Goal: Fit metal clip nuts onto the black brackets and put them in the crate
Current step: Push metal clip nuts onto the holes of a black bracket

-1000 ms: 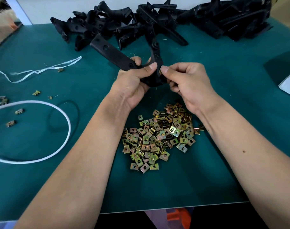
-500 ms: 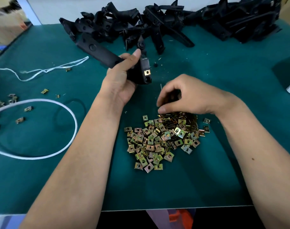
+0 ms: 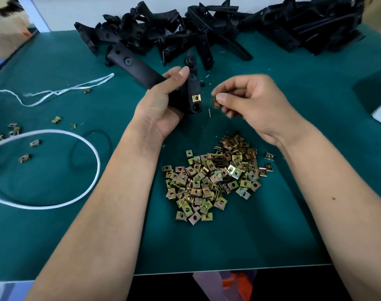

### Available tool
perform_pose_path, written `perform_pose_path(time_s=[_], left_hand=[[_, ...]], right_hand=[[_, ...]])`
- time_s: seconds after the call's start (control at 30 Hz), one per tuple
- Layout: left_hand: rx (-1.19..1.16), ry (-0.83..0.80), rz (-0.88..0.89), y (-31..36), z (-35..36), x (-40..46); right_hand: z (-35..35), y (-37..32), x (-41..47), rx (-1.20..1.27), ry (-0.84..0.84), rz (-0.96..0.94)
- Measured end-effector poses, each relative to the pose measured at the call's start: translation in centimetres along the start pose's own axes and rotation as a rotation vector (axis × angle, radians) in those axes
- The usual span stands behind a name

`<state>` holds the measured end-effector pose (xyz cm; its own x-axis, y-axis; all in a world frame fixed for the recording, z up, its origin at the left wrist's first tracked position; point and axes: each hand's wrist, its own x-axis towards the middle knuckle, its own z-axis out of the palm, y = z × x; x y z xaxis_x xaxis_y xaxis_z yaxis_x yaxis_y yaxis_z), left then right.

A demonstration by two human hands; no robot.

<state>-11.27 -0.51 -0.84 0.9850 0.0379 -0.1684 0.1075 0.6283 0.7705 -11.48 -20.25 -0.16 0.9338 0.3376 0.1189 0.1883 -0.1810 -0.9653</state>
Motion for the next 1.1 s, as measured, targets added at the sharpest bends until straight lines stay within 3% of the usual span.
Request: perform_pose_path(time_s=[0.23,0.53,0.83,1.1], left_hand=[[0.025,-0.037,-0.024,-0.1,0.1,0.0],[0.023,-0.001,-0.030,0.1,0.1,-0.3],[0.004,-0.001,-0.033,0.1,0.0,-0.3],[0.071,-0.004,-0.061,0.2,0.2,-0.6]], right_hand=[[-0.1,-0.3,-0.1,0.214,0.041,0.069],[0.1,0.7,0.0,-0.156,-0.014,0.063],[0.4,0.7,0.0,-0.288,0.009,0.049],[0.5,0.6,0.1,-0.260,0.030,0.026]])
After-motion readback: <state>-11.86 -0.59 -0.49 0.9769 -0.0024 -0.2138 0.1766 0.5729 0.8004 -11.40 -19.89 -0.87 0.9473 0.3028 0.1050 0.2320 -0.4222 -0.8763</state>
